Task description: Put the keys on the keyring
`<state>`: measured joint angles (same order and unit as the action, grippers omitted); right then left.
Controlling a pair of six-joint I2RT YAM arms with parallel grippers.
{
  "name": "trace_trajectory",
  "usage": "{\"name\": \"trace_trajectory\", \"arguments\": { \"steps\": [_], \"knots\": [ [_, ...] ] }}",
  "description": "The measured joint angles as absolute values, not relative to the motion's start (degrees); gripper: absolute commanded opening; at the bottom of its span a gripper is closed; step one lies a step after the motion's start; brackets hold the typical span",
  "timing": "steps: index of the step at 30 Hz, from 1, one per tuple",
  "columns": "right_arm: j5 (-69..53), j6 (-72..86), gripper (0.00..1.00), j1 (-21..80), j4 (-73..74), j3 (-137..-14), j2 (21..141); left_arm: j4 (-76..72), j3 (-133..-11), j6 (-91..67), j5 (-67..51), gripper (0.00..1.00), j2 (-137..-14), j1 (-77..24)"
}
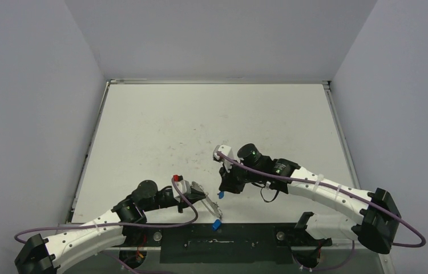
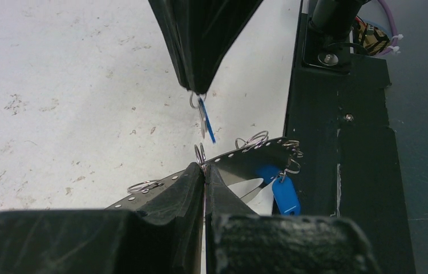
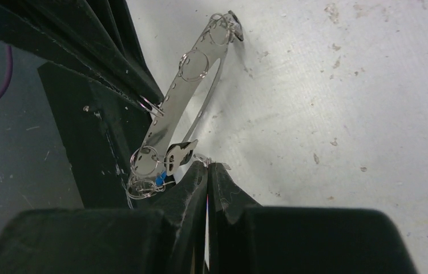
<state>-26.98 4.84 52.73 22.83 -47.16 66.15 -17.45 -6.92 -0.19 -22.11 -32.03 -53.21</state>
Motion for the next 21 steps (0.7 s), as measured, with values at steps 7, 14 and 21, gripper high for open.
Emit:
{"name": "trace_trajectory", "arguments": {
  "steps": [7, 14, 21],
  "knots": [
    [-26.2, 5.6, 0.0, 58.5, 19.9, -47.3, 71.5, -19.8, -6.8, 0.7, -22.8, 0.0, -31.9, -53.2],
    [-25.9, 5.9, 0.0, 63.6, 19.1, -48.9, 73.0, -20.9, -6.0, 0.7, -22.7, 0.0, -30.8, -53.2],
    [-23.5, 5.1, 0.0, 64.1, 20.4, -51.7, 73.0, -21.1, -5.9, 0.7, -22.7, 0.0, -31.1, -53.2]
  ]
}}
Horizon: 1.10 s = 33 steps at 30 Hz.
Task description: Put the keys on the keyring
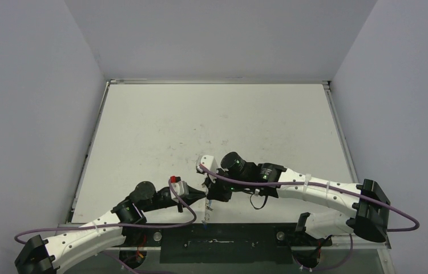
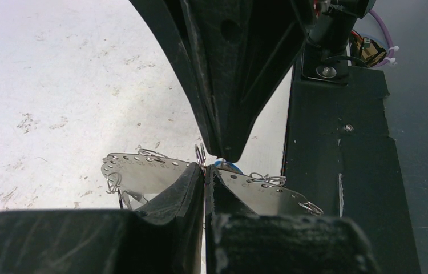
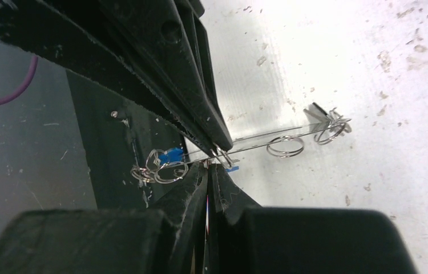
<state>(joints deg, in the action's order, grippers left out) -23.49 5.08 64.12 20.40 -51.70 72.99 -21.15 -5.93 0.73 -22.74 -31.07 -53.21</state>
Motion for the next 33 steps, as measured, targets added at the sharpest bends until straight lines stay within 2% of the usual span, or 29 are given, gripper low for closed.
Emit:
{"name": "trace_trajectory", "arguments": {
  "steps": [33],
  "knots": [
    [-18.4, 1.4, 0.0, 66.5, 24.6, -58.2, 74.4, -21.2, -5.9, 0.7, -22.8, 0.0, -31.2, -53.2]
  ]
}}
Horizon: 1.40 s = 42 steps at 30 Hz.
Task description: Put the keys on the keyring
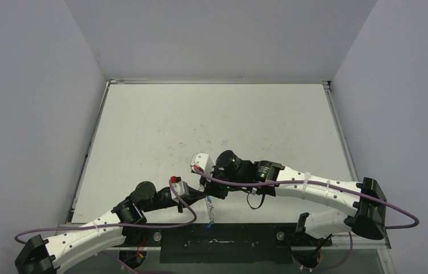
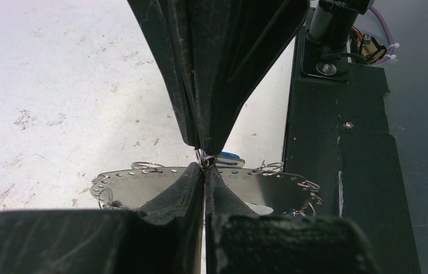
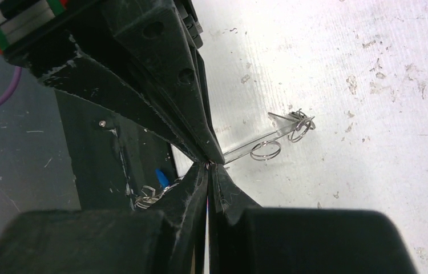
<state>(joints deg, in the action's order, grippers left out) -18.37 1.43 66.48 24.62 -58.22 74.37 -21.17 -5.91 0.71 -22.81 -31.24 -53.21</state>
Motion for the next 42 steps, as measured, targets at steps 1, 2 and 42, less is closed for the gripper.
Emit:
{"name": "trace_trajectory", "arguments": {
  "steps": [1, 2, 42],
  "knots": [
    [-18.2, 1.3, 0.0, 66.5, 24.6, -58.2, 74.6, -21.1, -5.8, 0.7, -22.8, 0.0, -31.3, -53.2],
    [-17.9, 1.3, 0.0, 66.5, 24.6, -58.2, 74.7, -21.0, -5.7, 0.7, -22.8, 0.0, -31.3, -53.2],
    [-6.3, -2.2, 0.0, 72.2, 27.3, -58.5, 73.6, -21.2, -5.0, -0.7, -22.7, 0.0, -28.8, -53.2]
  ]
}}
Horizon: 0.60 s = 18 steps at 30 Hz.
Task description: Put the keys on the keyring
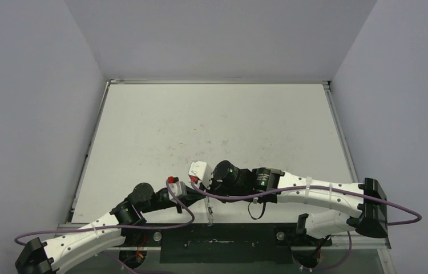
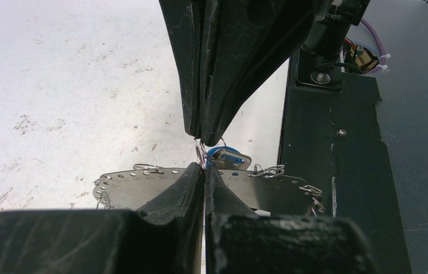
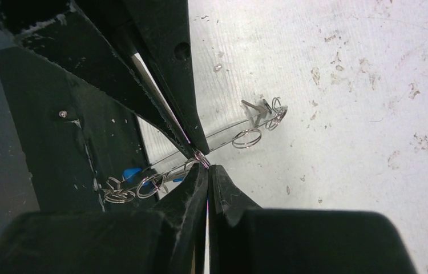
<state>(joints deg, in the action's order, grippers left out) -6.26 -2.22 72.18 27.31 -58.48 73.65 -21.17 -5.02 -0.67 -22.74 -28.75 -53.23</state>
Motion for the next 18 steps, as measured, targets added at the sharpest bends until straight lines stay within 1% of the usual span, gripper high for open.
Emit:
{"name": "trace_trajectory", "arguments": {
  "steps": [18],
  "knots": [
    [1.5, -2.8, 0.0, 76.9, 29.3, -60.1, 73.5, -21.2, -5.0, -1.3, -22.3, 0.0, -28.2, -53.2]
  ]
}}
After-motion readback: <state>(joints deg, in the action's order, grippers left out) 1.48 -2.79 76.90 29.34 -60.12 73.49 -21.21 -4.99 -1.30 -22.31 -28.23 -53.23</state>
